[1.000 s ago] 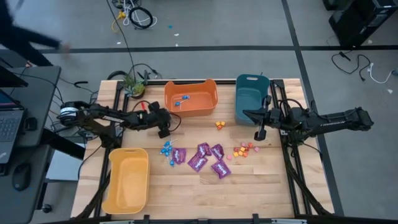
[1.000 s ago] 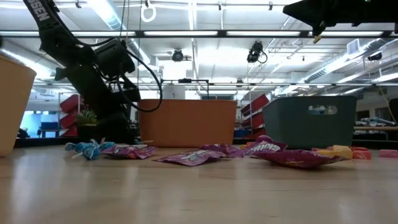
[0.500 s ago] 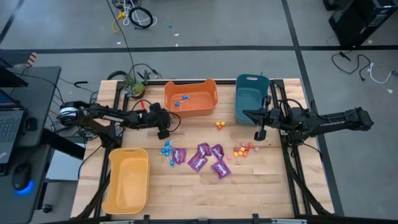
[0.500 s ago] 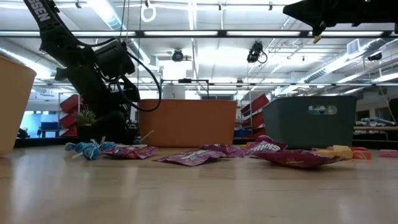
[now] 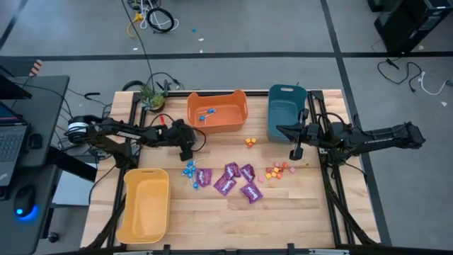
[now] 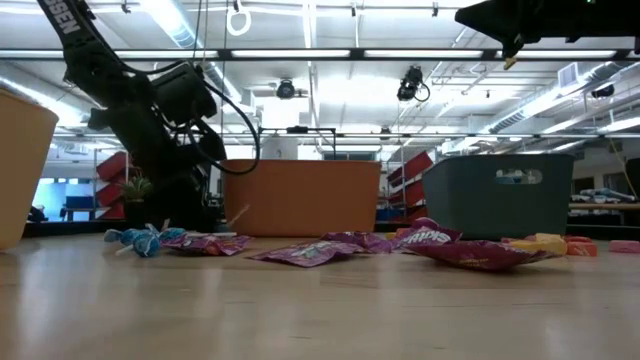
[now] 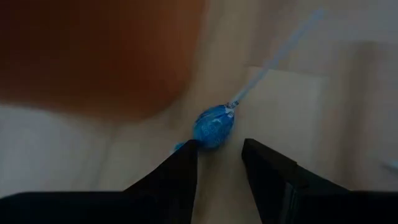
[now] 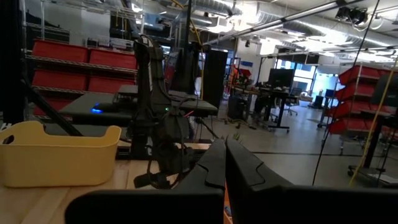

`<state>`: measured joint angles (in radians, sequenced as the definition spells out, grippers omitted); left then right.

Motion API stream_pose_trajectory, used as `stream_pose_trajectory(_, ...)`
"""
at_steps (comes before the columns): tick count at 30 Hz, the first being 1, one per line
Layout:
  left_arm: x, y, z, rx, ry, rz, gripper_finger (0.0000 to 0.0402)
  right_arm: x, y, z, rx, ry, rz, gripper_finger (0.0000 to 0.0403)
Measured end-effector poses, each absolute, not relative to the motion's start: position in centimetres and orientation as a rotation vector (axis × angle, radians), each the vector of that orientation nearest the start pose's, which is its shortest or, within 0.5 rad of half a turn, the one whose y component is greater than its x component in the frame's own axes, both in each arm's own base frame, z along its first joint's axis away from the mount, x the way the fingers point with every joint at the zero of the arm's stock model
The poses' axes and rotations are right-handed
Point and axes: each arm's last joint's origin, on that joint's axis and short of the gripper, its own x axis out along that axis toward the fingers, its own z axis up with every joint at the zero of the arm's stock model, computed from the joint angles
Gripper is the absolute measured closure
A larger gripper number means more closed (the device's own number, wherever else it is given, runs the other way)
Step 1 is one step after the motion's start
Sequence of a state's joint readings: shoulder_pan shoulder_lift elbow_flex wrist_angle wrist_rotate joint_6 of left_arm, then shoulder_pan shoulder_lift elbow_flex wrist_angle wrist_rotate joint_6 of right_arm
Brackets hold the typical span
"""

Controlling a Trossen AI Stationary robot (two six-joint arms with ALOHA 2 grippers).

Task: Sort candy
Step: Put the blue candy into the orange bin

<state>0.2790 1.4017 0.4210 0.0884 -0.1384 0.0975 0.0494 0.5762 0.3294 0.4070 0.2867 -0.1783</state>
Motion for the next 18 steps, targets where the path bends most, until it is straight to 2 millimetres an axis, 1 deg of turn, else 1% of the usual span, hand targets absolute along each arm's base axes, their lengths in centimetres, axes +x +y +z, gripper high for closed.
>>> stream_pose_trajectory(4,21.2,6.4,11.8,-0.030,0.911,0.333,0.0264,14.5,-0.1,26.1,-0.150,-0.137,-0.250,0.0403)
stream_pose_trajectory(10,21.2,6.2,11.9,-0.034,0.909,0.322,0.0264,14.5,-0.1,26.1,-0.150,-0.137,-0.250,0.0402)
stream_pose_trajectory(15,21.4,5.5,12.0,-0.021,0.907,0.295,0.0264,14.5,-0.1,26.1,-0.150,-0.136,-0.250,0.0402)
stream_pose_trajectory(18,21.3,5.2,12.3,-0.055,0.906,0.292,0.0264,14.5,-0.1,26.1,-0.150,-0.137,-0.250,0.0402)
